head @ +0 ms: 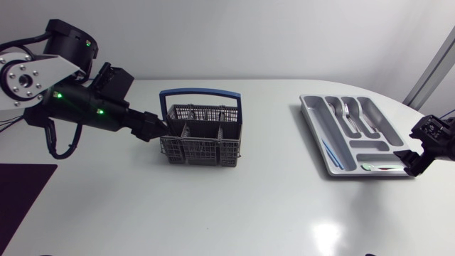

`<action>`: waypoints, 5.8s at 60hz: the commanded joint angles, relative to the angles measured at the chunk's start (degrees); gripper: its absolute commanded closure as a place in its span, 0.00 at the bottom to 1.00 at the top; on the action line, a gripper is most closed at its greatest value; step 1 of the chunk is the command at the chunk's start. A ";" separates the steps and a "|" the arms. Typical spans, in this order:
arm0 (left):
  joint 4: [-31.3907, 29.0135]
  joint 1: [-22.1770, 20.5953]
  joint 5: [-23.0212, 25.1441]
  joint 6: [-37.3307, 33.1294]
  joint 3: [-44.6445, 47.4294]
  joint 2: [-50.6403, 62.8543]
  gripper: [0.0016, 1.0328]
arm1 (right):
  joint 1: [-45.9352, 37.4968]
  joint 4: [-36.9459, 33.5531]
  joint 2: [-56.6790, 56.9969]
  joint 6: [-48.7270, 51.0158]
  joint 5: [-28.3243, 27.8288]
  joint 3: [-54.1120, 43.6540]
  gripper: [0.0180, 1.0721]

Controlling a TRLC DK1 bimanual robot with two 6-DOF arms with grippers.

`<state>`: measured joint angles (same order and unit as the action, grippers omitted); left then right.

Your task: Unload the cutlery basket into the drawer organizer.

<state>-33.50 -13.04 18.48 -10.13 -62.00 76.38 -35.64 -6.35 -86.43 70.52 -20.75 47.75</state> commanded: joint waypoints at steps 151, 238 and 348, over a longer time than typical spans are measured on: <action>20.66 0.29 -8.55 26.04 -1.46 19.95 0.89 | 29.57 -3.32 24.21 -30.09 3.44 -19.89 0.19; 18.47 -0.06 -9.08 22.96 1.09 9.31 0.71 | 37.22 -5.08 30.80 -33.08 7.39 -22.96 0.19; 16.53 -3.05 -9.16 -57.81 -8.67 23.38 0.38 | 39.24 3.80 23.59 -31.94 8.98 -27.44 0.19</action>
<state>-14.81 -15.55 9.91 -64.79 -68.05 97.62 3.33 -3.36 -61.78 38.81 -12.12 21.56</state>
